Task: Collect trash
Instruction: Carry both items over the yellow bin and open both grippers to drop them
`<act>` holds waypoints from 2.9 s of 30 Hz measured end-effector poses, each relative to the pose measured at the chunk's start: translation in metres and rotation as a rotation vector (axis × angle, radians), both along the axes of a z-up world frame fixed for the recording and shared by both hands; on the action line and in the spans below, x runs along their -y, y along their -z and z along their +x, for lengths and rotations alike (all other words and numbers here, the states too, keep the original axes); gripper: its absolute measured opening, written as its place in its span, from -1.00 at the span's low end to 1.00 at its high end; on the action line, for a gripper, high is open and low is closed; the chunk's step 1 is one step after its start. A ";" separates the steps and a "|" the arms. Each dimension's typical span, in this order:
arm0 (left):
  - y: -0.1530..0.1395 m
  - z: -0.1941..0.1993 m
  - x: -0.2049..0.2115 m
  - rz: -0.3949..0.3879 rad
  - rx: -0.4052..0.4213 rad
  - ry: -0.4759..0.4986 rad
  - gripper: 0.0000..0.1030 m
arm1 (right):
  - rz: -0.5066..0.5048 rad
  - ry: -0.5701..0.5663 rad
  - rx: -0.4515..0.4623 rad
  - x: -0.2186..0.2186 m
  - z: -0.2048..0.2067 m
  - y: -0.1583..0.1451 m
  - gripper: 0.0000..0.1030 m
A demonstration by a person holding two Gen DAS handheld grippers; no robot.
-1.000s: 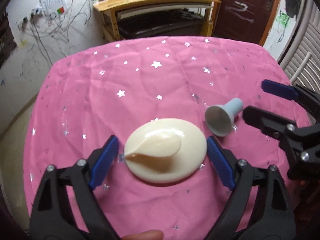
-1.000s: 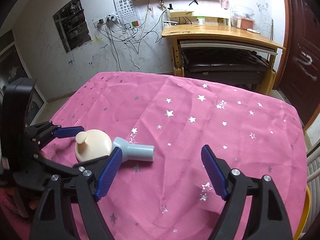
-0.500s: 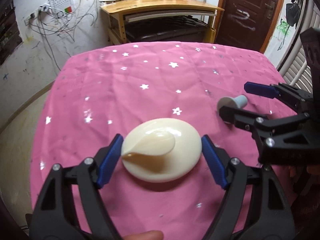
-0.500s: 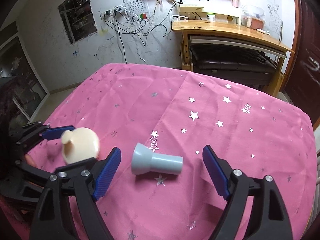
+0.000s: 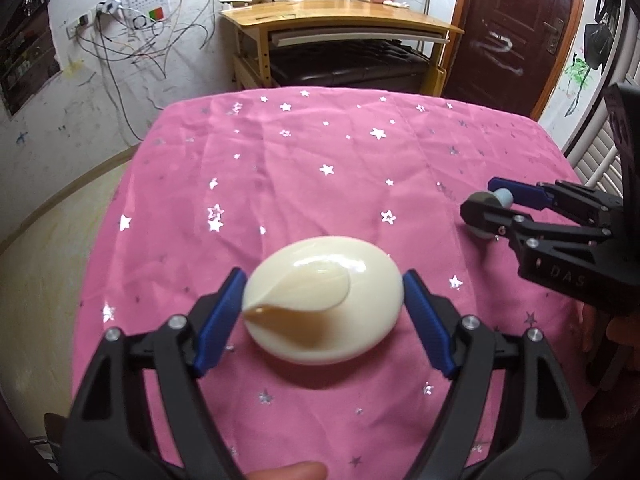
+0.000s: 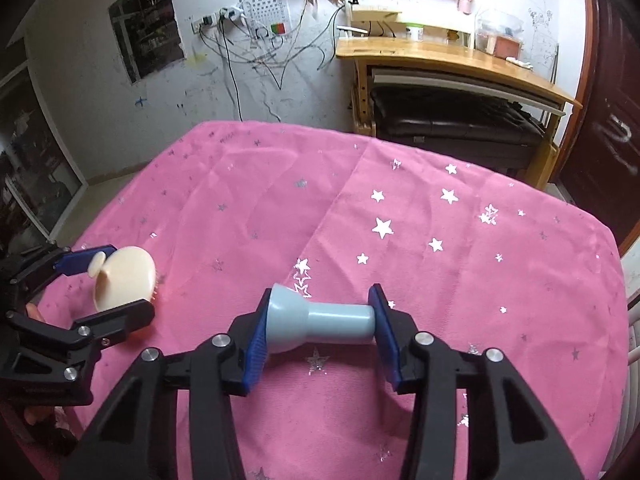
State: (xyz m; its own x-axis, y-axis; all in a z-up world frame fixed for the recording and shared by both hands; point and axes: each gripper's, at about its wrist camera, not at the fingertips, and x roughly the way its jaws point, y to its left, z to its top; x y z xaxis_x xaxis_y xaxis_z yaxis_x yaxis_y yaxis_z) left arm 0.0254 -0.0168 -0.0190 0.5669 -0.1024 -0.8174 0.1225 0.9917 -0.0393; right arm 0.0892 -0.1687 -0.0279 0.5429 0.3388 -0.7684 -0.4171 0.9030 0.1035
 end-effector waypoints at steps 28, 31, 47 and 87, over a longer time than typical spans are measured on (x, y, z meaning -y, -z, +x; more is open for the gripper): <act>-0.034 -0.005 0.126 0.095 0.062 0.172 0.47 | 0.152 0.258 0.169 0.175 -0.067 -0.058 -0.20; -0.032 -0.006 0.149 0.114 0.061 0.204 0.47 | 0.161 0.301 0.185 0.199 -0.076 -0.059 -0.20; -0.018 -0.003 0.240 0.147 0.025 0.341 0.47 | 0.242 0.505 0.222 0.314 -0.107 -0.052 -0.20; 0.000 -0.015 0.428 0.112 -0.042 0.667 0.48 | 0.384 0.843 0.268 0.435 -0.153 -0.035 0.24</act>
State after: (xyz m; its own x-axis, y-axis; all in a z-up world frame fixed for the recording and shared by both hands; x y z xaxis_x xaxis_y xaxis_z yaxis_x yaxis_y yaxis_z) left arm 0.0100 -0.4448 -0.0186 0.3792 -0.3321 -0.8637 0.7101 0.7029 0.0415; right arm -0.0640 -0.6042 0.0070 0.8644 -0.0402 -0.5011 0.3001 0.8409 0.4503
